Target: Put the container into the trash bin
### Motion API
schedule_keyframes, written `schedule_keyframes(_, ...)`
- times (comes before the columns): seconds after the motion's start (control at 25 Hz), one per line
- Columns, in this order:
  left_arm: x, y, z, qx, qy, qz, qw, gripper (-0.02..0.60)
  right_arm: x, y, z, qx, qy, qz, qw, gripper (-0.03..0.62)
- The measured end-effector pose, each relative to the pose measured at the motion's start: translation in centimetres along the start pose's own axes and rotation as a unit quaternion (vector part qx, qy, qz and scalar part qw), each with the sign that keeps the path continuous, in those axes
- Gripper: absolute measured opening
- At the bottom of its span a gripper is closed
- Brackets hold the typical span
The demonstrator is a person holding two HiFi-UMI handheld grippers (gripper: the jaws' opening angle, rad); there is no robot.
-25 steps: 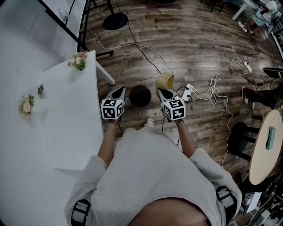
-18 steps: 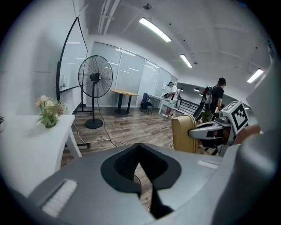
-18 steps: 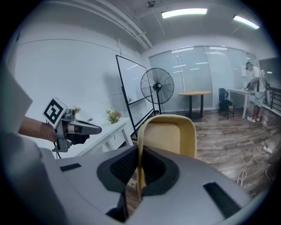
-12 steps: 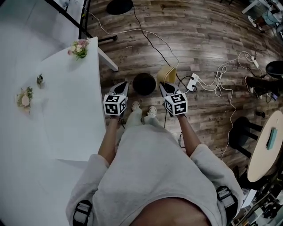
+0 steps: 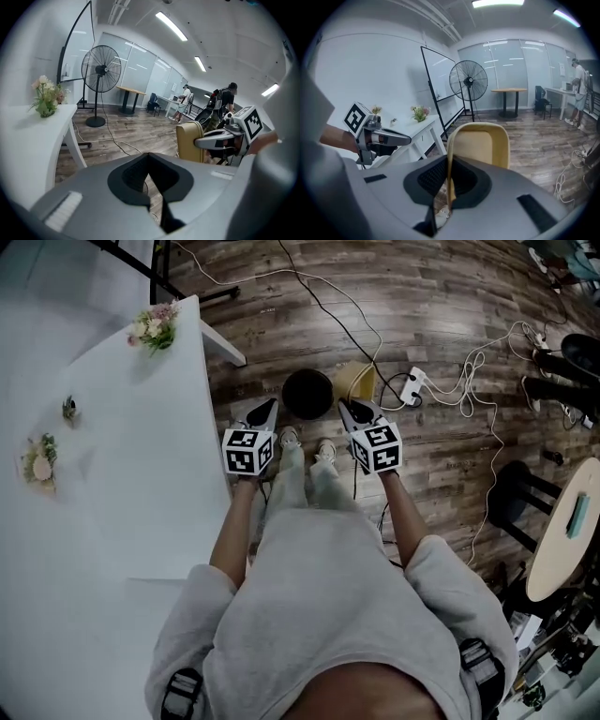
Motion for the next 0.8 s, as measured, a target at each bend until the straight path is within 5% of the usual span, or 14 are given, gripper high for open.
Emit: schedule_keyframes(0.8, 3.3, 7.0, -2.9, 0.052, 0.015, 0.045, 0.9975, 0.011, 1.4, 6.7, -5.7, 0.067, -0.015, -0.034, 0.997, 0.028)
Point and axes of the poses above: the fingertips, and each gripper's own axes: z backward along the fingers, x to its left, y out of its underside, the point moved 7 cm from there along z, backward along the fingers, and after that the axes turned 6 degrees about -x, right-handed, at the moved point
